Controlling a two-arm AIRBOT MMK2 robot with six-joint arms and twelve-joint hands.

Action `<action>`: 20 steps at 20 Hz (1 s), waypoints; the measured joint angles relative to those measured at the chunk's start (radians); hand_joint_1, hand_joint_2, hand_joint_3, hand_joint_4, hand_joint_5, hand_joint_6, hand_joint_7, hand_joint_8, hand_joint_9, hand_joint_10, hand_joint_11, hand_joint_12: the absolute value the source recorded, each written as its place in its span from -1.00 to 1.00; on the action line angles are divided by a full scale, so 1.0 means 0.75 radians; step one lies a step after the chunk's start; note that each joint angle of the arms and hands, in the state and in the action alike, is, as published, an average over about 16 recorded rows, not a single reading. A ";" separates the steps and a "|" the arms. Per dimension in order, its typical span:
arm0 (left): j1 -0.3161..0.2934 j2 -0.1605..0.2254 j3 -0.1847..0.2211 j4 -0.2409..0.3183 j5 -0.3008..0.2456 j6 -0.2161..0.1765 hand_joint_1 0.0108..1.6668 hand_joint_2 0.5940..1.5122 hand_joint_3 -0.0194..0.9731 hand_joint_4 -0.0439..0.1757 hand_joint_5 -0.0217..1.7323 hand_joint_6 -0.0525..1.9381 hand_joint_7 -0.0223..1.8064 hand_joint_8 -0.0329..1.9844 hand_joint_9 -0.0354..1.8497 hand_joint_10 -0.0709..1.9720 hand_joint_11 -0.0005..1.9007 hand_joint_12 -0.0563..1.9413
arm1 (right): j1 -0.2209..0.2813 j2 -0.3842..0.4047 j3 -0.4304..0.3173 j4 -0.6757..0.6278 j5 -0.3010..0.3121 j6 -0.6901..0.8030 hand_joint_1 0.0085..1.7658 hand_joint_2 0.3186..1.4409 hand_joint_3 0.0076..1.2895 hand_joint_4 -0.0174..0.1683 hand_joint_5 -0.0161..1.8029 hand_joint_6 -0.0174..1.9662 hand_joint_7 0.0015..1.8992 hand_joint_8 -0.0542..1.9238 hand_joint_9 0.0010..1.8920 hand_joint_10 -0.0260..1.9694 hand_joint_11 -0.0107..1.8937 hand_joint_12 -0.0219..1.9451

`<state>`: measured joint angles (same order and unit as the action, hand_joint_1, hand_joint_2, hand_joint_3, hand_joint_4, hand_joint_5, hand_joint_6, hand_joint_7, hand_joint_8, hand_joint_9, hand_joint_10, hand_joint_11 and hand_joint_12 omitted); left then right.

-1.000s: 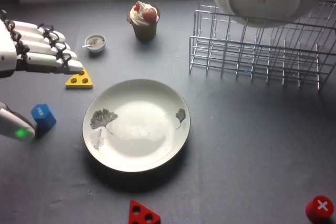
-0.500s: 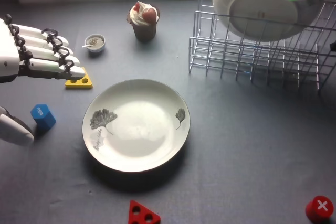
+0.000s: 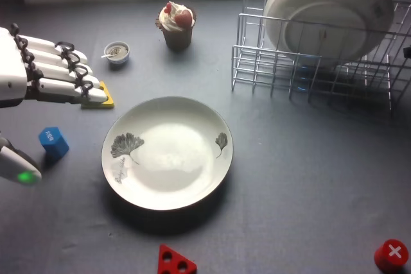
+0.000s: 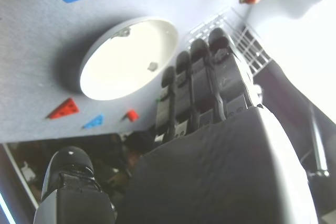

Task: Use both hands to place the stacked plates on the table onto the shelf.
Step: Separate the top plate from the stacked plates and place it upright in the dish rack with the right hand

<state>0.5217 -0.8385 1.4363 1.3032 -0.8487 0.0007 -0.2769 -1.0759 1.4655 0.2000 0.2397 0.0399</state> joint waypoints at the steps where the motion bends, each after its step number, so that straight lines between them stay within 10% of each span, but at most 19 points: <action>1: 0.001 0.000 -0.001 0.004 0.000 0.000 -0.96 -0.14 -0.97 -0.59 -0.80 -0.94 -0.76 -0.96 -0.76 -0.92 -0.81 -0.93 | -0.001 0.000 0.001 -0.013 0.005 0.015 0.53 0.25 -0.99 -0.87 -0.03 -0.69 0.04 -0.74 0.15 -0.78 0.17 -0.58; 20: 0.083 -0.015 -0.107 0.088 0.001 0.000 -0.94 -0.14 -0.97 -0.59 -0.81 -0.94 -0.76 -0.96 -0.75 -0.92 -0.81 -0.93 | -0.003 0.007 0.005 -0.382 0.169 0.020 0.03 0.09 -0.99 -0.86 -0.46 -0.97 -0.47 -0.93 -0.46 -0.96 -0.38 -0.96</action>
<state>0.5838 -0.8497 1.3562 1.3695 -0.8477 0.0009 -0.2795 -1.0710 1.4690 -0.0868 0.3663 0.0549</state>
